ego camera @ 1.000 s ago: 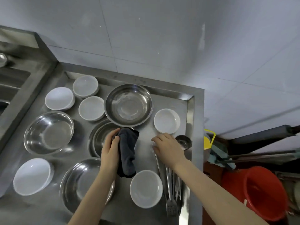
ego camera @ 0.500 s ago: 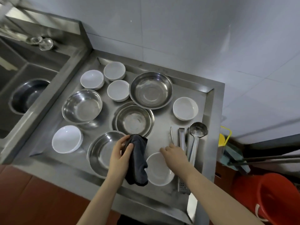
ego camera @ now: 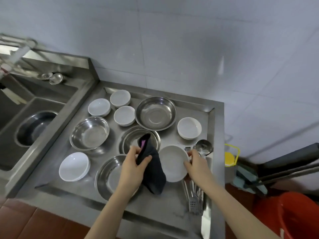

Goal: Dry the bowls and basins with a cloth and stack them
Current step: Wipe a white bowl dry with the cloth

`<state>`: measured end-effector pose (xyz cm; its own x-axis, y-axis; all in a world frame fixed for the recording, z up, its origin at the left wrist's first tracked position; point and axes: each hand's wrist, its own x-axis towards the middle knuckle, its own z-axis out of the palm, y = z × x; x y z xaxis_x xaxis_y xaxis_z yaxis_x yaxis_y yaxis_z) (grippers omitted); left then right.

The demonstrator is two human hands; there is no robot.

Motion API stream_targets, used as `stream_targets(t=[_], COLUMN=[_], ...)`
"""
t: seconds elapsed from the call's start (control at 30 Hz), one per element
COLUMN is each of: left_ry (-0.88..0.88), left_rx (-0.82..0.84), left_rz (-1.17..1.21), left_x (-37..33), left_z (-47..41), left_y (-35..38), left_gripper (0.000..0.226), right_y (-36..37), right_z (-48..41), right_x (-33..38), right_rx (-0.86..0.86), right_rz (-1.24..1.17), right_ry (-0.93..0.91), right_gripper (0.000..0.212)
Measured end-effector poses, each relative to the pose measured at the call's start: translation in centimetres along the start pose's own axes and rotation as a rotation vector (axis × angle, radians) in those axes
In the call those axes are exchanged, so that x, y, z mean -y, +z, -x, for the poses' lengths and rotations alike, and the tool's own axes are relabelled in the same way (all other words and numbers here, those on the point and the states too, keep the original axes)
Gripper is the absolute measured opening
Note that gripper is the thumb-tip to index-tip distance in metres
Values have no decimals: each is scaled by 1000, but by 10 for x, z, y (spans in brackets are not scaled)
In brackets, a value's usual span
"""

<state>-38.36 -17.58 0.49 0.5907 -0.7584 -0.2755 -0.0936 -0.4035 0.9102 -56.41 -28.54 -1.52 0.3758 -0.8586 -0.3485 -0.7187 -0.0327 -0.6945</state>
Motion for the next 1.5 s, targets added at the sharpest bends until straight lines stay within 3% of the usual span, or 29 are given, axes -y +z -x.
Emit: stream_targets(t=[0.23,0.33,0.43,0.53,0.63,0.7,0.77,0.87,0.93,1.17,1.33,1.4,1.5], left_ry=[500,738,859,828,873,856,761,612,587,425,385,457,607], left_rx=[-23,73,179,135,-77,-159,-66,186,208,-262,-134,-67,161], left_rz=[-279,-493,-766,-668,-559,-629,-649,-565,-592,-585,-395,-472,-669], left_x=[-51,-64,-70,-83,-92,-92,-93,-96,-98,-113,-114,-118,-124], left_z=[-6,-3,0,-4,-10,-16,-20,-21,-19,26,5,-13,-39], left_y=[19,32,44,42,34,33,31,31,35,75,61,46,19], left_gripper=[26,21,39,41,21,30,37,27,26,26,37,40,43], right_y=[-27,-35,-46,-52,-53,-55,-56,-56,-57,-54,-51,-55,-73], right_z=[23,25,30,35,36,39,43,46,47,44,43,48,51], right_x=[26,38,50,58,58,60,63,65,69,94,95,91,87], right_rx=[-218,-305,-365,-366,-384,-398,-414,-420,-423,-580,-546,-462,-302], right_rz=[-360,-472,-491,-574,-629,-647,-637,-634,-633,-629,-613,-603,-495], right_ry=[13,20,-1,-18,-8,-19,-48,-64,-75,-90,-127,-128,-172], right_gripper=[29,32,29,33,39,36,37,35,35,41,54,52,49])
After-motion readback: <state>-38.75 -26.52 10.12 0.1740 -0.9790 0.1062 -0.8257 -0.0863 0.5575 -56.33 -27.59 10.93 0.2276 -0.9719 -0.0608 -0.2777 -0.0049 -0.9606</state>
